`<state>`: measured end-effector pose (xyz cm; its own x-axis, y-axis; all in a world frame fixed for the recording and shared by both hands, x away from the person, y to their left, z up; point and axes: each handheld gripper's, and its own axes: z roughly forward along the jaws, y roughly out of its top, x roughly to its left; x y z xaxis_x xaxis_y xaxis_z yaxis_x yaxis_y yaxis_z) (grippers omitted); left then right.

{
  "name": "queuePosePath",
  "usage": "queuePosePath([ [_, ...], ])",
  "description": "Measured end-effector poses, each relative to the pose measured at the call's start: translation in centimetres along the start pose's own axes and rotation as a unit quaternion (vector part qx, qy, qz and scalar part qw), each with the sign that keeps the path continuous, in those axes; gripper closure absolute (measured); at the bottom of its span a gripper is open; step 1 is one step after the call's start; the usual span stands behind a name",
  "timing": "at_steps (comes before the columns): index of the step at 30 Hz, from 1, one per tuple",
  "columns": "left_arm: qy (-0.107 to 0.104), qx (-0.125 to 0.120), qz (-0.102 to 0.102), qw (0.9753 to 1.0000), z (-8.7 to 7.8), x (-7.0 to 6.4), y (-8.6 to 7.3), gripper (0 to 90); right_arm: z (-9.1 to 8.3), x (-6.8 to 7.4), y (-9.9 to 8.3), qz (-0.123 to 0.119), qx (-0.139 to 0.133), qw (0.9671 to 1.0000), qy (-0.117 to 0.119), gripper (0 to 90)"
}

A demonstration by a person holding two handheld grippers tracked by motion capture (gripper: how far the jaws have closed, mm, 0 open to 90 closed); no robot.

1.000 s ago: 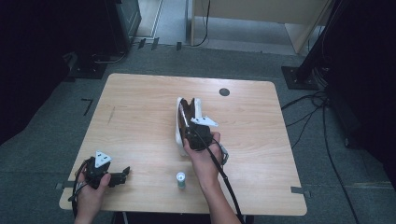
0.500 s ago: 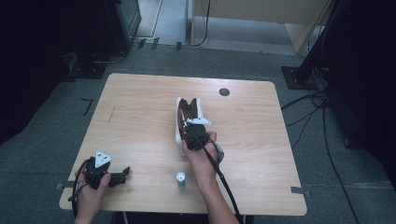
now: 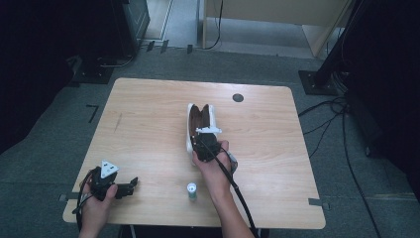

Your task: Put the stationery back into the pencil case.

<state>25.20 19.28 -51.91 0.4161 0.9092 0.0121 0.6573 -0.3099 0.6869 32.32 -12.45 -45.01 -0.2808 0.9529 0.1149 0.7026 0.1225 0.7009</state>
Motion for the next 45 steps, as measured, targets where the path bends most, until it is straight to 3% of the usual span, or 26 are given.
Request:
queuePosePath([
  [10, 0.0, 0.0, 0.001, 1.0, 0.0, 0.0, 0.0, 1.9, -3.3, -0.6, -0.1, -0.011, -0.049, 0.998, 0.037, 77.9],
  [18, 0.0, 0.0, 0.001, 1.0, 0.0, 0.0, 0.0, 1.9, -6.3, -1.9, -1.0, -0.018, -0.077, 0.994, 0.075, 74.2],
  [21, 0.0, 0.0, 0.001, 1.0, 0.0, 0.0, 0.0, 1.9, -6.8, -2.7, -1.6, -0.026, -0.079, 0.9941, 0.07, 72.7],
  [28, 0.0, 0.0, 0.0, 1.0, 0.0, 0.0, 0.0, 1.9, -6.8, -4.6, -3.8, -0.015, -0.074, 0.9959, 0.05, 69.6],
  [32, 0.0, 0.0, 0.0, 1.0, 0.0, 0.0, 0.0, 1.9, -6.8, -4.9, -5.4, -0.008, -0.07, 0.9954, 0.066, 69.2],
  [38, 0.0, 0.0, 0.0, 1.0, 0.0, 0.0, 0.0, 1.9, -8.0, -4.3, -7.1, -0.009, -0.072, 0.991, 0.112, 67.9],
  [45, 0.0, 0.0, 0.001, 1.0, 0.0, 0.0, 0.0, 1.9, -9.3, -3.2, -7.5, -0.037, -0.086, 0.9815, 0.167, 63.8],
])
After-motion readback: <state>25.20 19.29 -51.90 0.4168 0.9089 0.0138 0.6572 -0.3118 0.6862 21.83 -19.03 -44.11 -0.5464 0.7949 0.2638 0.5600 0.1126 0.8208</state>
